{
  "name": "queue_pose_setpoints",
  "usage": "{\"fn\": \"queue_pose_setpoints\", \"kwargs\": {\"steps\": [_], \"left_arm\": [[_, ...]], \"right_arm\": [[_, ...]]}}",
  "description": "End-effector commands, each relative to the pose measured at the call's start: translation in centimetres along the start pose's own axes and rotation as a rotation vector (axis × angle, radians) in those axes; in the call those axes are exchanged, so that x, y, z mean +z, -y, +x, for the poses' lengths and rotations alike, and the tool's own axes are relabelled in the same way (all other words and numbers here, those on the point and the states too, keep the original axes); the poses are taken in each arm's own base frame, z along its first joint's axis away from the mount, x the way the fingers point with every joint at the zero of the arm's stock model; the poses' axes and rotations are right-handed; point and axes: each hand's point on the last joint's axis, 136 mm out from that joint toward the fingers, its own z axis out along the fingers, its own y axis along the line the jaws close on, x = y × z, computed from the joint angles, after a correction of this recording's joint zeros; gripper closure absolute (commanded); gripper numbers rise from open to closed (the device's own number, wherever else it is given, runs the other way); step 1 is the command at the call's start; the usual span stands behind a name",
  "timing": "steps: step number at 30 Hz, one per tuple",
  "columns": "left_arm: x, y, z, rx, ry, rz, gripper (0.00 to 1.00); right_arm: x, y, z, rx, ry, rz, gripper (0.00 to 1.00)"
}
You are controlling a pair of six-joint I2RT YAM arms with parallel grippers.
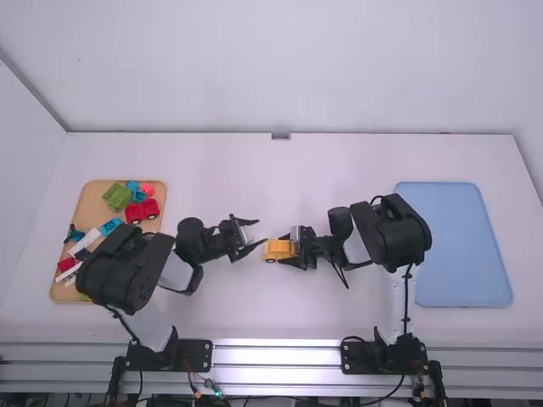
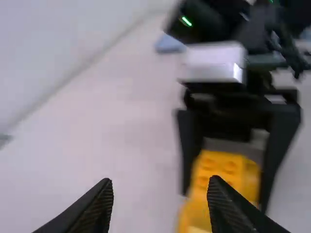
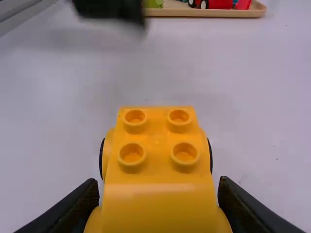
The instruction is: Assemble lego blocks to make yellow taxi
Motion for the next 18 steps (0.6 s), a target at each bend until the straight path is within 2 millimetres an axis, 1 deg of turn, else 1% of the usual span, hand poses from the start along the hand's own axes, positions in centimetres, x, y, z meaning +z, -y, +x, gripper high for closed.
{"fn": "queue_pose_setpoints", "kwargs": {"steps": [1,2,3,4,5,6,7,8,9,10,12,14,16,17,18], "left_arm": [[-2.4,-1.6,-0.6,-0.117,0.022,-0.067,0.32],[-2.4,-1.6,-0.6,-0.117,0.022,-0.067,0.32],[-3.5,-2.9,-0.4,-0.145,0.013,-0.129,0.23],[-4.6,-4.2,0.1,-0.180,-0.006,-0.200,0.08],[-5.4,-5.2,0.7,-0.212,-0.026,-0.263,0.01],[-5.6,-5.5,0.9,-0.226,-0.031,-0.284,0.01],[-6.6,-6.9,1.8,-0.293,-0.056,-0.375,0.01],[-7.0,-7.4,2.2,-0.328,-0.066,-0.411,0.01],[-7.1,-7.5,2.4,-0.336,-0.071,-0.421,0.01],[-7.3,-7.9,3.1,-0.374,-0.091,-0.451,0.01],[-6.7,-8.2,4.7,-0.464,-0.155,-0.437,0.01],[-6.2,-8.3,5.5,-0.507,-0.196,-0.418,0.01],[-5.3,-9.0,7.3,-0.590,-0.327,-0.368,0.01],[-5.3,-9.0,7.5,-0.597,-0.340,-0.359,0.01],[-4.9,-9.2,7.7,-0.608,-0.394,-0.328,0.01]], "right_arm": [[0.1,-0.1,1.4,0.071,-0.052,0.026,0.53],[0.1,-0.1,1.4,0.071,-0.052,0.026,0.53],[0.1,0.1,1.2,0.089,-0.047,0.030,0.53],[0.2,0.4,1.0,0.111,-0.043,0.034,0.56],[0.2,0.9,0.8,0.136,-0.038,0.044,0.57],[0.2,1.0,0.7,0.148,-0.038,0.048,0.58],[0.1,2.0,0.4,0.196,-0.046,0.086,0.59],[-0.1,2.8,0.2,0.221,-0.061,0.123,0.59],[-0.2,3.0,0.2,0.232,-0.067,0.136,0.59],[-0.5,3.8,0.0,0.248,-0.089,0.179,0.59],[-1.8,5.6,-0.9,0.265,-0.136,0.282,0.58],[-2.7,6.3,-1.6,0.268,-0.150,0.326,0.58],[-5.6,7.6,-3.5,0.291,-0.198,0.444,0.58],[-6.1,7.8,-3.8,0.297,-0.205,0.462,0.58],[-8.2,8.5,-4.5,0.317,-0.238,0.543,0.61]]}}
